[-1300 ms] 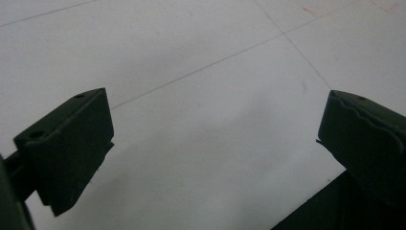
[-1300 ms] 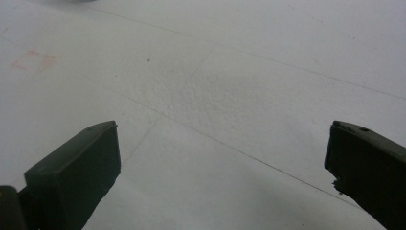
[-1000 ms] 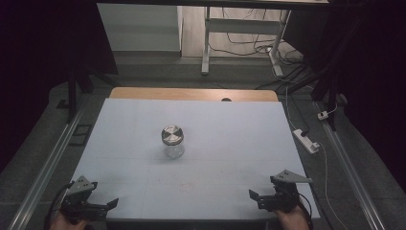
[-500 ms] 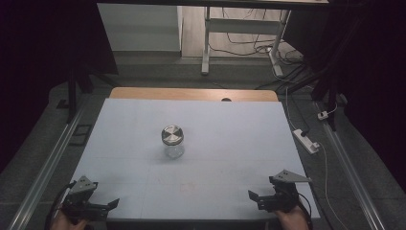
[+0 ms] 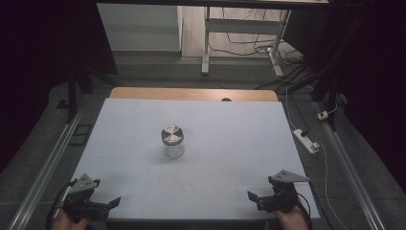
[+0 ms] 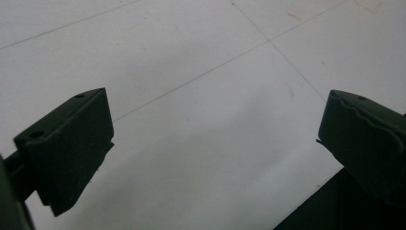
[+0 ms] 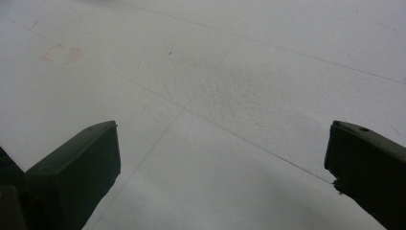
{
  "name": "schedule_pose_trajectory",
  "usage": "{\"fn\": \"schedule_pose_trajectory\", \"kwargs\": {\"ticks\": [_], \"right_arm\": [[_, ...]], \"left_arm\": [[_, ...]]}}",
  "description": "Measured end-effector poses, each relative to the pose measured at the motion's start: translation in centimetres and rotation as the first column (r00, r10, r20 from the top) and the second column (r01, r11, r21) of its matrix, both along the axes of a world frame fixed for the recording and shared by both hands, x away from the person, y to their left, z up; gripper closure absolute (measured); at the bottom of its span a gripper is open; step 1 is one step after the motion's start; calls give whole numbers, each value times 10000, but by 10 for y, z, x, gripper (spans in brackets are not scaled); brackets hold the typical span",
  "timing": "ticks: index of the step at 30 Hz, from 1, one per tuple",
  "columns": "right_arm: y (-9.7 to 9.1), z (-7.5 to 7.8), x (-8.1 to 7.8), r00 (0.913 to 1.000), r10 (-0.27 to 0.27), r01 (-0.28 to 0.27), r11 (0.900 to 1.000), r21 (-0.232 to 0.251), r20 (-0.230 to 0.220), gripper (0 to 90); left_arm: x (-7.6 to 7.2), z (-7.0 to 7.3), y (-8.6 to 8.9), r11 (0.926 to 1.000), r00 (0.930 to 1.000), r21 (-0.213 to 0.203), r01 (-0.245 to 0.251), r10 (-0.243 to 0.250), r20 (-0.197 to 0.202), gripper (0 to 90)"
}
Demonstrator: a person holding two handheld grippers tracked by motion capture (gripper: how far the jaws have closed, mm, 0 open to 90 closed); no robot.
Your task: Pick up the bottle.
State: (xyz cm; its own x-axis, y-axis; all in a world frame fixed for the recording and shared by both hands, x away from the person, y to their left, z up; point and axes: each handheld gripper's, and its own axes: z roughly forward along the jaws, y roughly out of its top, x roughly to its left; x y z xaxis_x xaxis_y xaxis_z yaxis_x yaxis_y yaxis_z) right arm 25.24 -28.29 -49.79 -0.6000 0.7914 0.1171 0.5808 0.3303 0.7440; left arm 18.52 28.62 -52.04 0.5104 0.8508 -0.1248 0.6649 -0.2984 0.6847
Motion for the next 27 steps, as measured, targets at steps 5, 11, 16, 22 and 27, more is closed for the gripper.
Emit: {"fn": "schedule_pose_trajectory", "kwargs": {"ticks": [5, 11, 16, 22, 27], "right_arm": [[0, 0, 0, 10000, 32, -31, 10000, -30, 7, 0], [0, 0, 0, 10000, 64, -64, 10000, -33, -11, 0], [1, 0, 0, 10000, 79, -79, 10000, -37, -22, 0], [1, 0, 0, 9999, 98, -99, 9999, -31, -41, 0], [1, 0, 0, 9999, 129, -129, 9999, -35, -45, 0]], "left_arm": [[4, 0, -1, 9997, 9997, -84, 223, -223, 43, 0], [9, 2, -4, 9990, 9991, -104, 424, -423, 73, 0], [15, 1, -5, 9967, 9972, -324, 740, -737, 85, 0], [24, 0, -11, 9929, 9935, -340, 1138, -1136, 56, 0], [29, 0, -16, 9906, 9910, -364, 1319, -1310, 278, 0]]}}
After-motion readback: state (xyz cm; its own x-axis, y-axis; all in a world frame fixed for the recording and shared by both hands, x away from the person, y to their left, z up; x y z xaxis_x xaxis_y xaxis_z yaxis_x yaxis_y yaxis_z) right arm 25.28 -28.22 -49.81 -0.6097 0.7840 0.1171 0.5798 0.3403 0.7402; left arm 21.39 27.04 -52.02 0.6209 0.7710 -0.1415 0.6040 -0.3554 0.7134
